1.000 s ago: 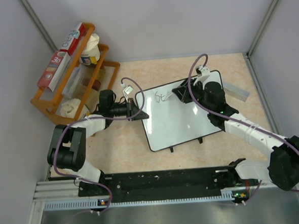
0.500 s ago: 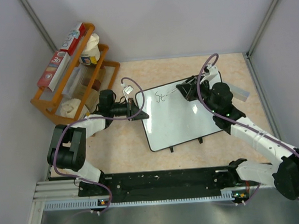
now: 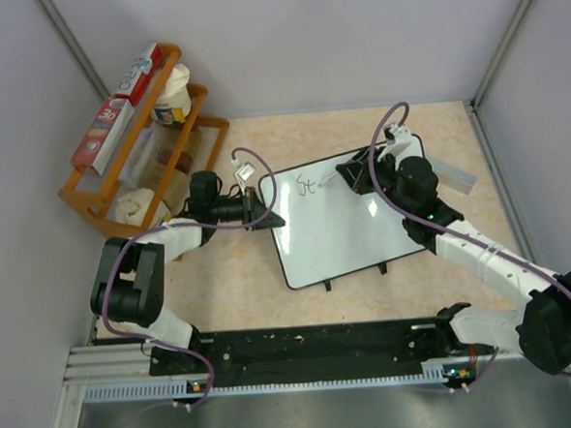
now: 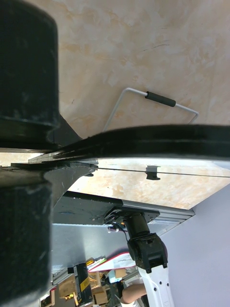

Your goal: Write a sentence on the whiteboard

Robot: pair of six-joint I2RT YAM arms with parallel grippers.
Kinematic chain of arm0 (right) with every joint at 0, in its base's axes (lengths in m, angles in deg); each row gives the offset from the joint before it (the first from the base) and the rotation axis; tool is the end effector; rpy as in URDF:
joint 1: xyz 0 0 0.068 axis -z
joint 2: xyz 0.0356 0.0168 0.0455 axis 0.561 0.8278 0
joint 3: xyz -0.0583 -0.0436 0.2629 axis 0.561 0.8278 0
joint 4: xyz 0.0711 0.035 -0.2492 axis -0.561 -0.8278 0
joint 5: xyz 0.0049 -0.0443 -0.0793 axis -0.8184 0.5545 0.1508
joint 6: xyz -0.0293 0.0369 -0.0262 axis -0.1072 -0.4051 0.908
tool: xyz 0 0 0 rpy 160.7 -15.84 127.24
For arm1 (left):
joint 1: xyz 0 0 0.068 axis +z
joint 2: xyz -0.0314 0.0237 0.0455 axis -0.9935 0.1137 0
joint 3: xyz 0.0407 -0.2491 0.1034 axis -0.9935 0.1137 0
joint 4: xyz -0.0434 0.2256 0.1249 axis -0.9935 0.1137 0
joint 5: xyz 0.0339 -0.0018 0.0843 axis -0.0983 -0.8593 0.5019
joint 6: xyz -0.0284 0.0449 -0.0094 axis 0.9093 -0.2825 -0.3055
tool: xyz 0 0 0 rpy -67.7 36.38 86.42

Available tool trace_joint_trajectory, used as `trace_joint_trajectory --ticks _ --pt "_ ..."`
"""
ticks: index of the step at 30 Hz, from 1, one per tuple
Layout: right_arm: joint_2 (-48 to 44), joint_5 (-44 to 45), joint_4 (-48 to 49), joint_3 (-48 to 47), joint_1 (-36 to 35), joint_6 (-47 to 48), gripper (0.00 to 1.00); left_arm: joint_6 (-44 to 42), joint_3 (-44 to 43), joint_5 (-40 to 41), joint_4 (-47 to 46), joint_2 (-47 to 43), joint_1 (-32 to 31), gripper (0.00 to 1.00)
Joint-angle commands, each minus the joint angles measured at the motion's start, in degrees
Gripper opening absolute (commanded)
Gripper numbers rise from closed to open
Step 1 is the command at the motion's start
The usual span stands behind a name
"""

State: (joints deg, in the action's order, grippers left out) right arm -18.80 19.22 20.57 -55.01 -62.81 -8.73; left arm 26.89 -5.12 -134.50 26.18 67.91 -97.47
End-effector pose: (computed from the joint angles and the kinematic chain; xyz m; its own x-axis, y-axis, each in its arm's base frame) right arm 0.2376 0.1330 0.3147 -0.3141 0.3669 -0.8756 -0.4453 0.7576 0.4772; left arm 0.2963 -0.1072 0.1964 -0.7432 0.0361 -0.6680 0.6550 0.2428 -0.7156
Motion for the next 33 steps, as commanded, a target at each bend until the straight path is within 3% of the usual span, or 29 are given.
trace_joint_trajectory --ticks 1,33 --pt "0.43 -0.23 3.42 -1.83 0.47 -0.01 0.0 -14.63 2.0 8.5 4.07 2.89 -2.35 0.0" --pt "0.87 3.9 0.96 -1.57 1.53 -1.24 0.0 -14.71 2.0 8.59 4.25 2.89 -2.35 0.0"
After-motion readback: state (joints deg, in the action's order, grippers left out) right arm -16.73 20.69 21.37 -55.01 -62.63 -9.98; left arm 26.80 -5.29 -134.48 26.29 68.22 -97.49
